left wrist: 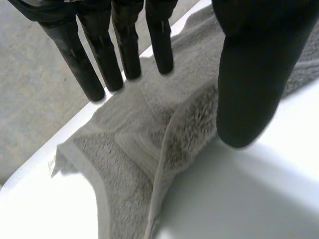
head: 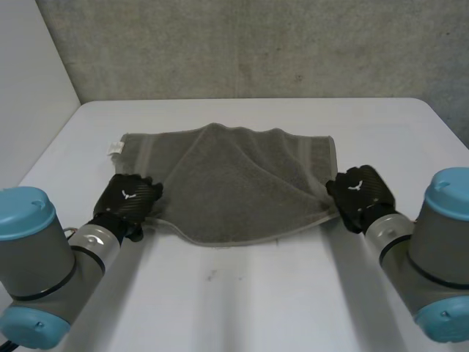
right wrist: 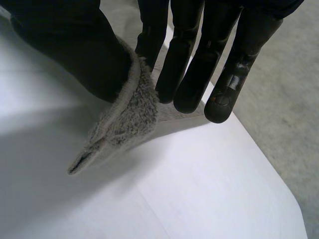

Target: Fold the towel.

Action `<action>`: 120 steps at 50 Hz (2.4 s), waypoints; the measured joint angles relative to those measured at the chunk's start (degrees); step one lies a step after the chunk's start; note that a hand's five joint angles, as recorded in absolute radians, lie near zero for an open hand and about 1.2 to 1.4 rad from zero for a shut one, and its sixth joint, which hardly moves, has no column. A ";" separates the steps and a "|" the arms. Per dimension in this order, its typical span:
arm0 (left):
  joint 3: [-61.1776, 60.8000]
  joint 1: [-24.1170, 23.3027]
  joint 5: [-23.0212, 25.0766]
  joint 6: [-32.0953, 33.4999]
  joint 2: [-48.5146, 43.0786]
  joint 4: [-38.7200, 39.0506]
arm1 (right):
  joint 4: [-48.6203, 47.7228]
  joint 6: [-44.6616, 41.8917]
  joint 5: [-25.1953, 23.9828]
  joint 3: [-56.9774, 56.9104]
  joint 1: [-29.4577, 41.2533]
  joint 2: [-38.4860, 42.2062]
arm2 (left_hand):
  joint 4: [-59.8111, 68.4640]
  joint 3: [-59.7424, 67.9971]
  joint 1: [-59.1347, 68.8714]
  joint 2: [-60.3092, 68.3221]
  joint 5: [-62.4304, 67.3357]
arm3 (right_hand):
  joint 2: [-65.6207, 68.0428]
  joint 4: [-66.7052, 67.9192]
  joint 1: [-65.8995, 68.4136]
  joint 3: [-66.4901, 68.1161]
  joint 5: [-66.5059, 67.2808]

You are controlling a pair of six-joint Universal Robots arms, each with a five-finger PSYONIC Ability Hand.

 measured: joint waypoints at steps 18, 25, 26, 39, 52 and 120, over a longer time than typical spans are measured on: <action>1.55 12.59 11.61 0.11 3.77 -2.06 | -0.52 5.67 -2.91 0.77 -6.24 -0.05 | -6.70 -6.08 -5.67 -5.85 -6.56 | 0.00 0.00 0.00 0.00 0.04; 2.52 17.88 18.12 -0.24 2.46 -7.77 | -0.68 5.61 -3.60 1.03 -6.06 0.40 | 1.62 2.18 2.29 2.33 1.68 | 0.00 0.00 0.00 0.00 0.09; 2.54 18.10 18.47 -0.28 2.35 -8.59 | -0.68 5.61 -3.61 1.03 -6.04 0.55 | 2.26 2.80 3.01 2.86 2.30 | 0.00 0.00 0.00 0.00 0.10; 2.23 17.92 19.03 -0.61 -0.16 -14.18 | -0.66 5.60 -3.54 0.99 -6.03 1.53 | 6.31 6.89 7.15 6.96 6.33 | 0.00 0.00 0.00 0.00 0.17; 3.64 15.20 18.56 -0.94 -5.76 -12.02 | -0.66 5.52 -3.53 1.22 -5.91 1.65 | 14.50 15.10 15.34 15.18 14.50 | 0.00 0.00 0.00 0.00 0.17; 13.94 5.37 -0.47 22.50 -5.48 -12.19 | 19.48 -17.68 -0.60 -17.35 -3.29 7.82 | 42.36 42.88 39.84 43.03 41.50 | 0.00 0.00 0.00 0.00 0.18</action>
